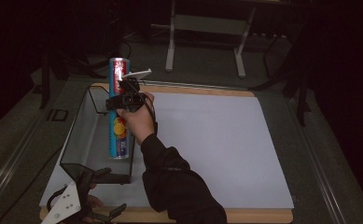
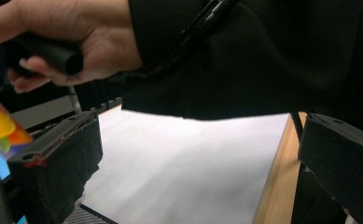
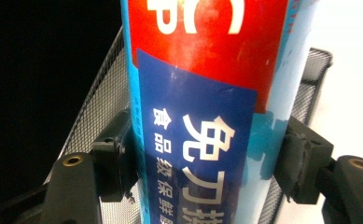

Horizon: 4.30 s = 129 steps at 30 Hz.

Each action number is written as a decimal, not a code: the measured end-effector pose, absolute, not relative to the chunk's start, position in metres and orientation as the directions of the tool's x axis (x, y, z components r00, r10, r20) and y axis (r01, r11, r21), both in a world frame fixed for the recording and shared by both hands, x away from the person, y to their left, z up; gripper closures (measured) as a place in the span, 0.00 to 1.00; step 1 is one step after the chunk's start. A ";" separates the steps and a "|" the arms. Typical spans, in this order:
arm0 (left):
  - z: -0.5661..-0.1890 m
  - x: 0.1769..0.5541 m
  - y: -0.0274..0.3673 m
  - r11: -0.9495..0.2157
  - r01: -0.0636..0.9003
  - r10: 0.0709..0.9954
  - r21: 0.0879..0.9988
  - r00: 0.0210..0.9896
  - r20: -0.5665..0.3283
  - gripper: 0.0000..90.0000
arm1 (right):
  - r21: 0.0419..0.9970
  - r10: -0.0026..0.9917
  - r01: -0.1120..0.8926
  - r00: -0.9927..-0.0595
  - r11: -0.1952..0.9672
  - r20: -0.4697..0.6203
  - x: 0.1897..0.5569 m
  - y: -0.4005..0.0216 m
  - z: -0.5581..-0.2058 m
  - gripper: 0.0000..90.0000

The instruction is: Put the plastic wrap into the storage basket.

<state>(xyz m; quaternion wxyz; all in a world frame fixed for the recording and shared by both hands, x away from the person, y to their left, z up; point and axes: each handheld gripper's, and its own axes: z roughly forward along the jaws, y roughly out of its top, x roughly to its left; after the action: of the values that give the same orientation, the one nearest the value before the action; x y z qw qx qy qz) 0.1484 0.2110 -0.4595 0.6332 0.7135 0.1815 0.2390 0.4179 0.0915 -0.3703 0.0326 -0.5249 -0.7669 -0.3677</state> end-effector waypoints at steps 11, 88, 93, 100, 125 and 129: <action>-0.460 0.148 0.211 -0.136 -0.046 0.568 0.990 0.815 0.116 0.01 | 0.444 0.821 0.872 -0.402 0.207 0.406 0.415 0.107 -0.406 0.35; -0.462 0.151 0.208 -0.158 -0.030 0.554 0.987 0.824 0.114 0.01 | 0.658 0.684 0.656 -0.672 0.370 0.285 0.406 0.057 -0.399 0.15; -0.462 0.151 0.207 -0.162 -0.028 0.555 0.986 0.824 0.114 0.01 | 0.670 0.685 0.635 -0.683 0.385 0.253 0.401 0.036 -0.397 0.15; -0.462 0.151 0.205 -0.166 -0.028 0.556 0.986 0.823 0.117 0.01 | 0.690 0.691 0.622 -0.681 0.369 0.243 0.393 0.005 -0.398 0.15; -0.463 0.152 0.202 -0.182 -0.028 0.556 0.983 0.822 0.126 0.01 | 0.688 0.685 0.631 -0.679 0.359 0.266 0.349 -0.101 -0.433 0.15; -0.463 0.152 0.202 -0.183 -0.027 0.555 0.983 0.822 0.126 0.01 | 0.692 0.681 0.625 -0.683 0.360 0.262 0.341 -0.115 -0.436 0.14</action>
<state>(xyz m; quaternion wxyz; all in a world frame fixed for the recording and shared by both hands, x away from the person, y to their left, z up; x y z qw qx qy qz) 0.1518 0.2017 -0.4632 0.6132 0.7314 0.1805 0.2374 0.3411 -0.1149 -0.4364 -0.0349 -0.3964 -0.8240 -0.4032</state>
